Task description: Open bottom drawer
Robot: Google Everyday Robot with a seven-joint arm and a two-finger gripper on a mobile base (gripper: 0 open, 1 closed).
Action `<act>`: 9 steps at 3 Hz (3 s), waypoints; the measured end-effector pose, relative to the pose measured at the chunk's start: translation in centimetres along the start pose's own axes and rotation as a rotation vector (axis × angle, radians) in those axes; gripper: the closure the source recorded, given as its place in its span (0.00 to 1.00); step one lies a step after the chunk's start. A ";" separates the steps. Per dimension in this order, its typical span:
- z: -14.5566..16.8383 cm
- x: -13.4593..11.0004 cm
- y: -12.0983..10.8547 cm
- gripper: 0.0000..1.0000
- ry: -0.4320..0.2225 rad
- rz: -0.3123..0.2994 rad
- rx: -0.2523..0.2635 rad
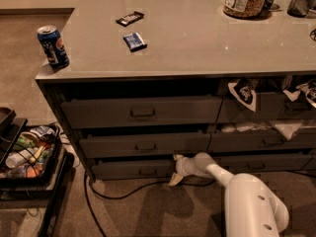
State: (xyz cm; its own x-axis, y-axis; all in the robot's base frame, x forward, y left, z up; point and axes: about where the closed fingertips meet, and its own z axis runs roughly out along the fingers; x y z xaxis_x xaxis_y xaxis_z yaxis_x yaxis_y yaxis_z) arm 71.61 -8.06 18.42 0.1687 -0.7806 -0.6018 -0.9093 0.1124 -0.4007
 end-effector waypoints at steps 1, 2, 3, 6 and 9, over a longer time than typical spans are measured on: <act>0.6 -0.4 -0.2 0.00 0.031 -0.025 0.015; 0.6 -0.4 -0.2 0.00 0.032 -0.025 0.016; 1.6 1.0 0.4 0.00 0.053 0.025 0.012; 1.6 1.0 0.4 0.17 0.053 0.025 0.012; 1.6 1.0 0.4 0.58 0.053 0.025 0.012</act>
Offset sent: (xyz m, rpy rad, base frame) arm 0.0029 0.0060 -0.0011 -0.0322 -0.0216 -0.0037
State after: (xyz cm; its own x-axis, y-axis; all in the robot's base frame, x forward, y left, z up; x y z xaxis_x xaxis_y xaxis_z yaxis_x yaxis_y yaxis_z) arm 72.05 -7.81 16.54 0.1253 -0.8090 -0.5743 -0.9084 0.1392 -0.3943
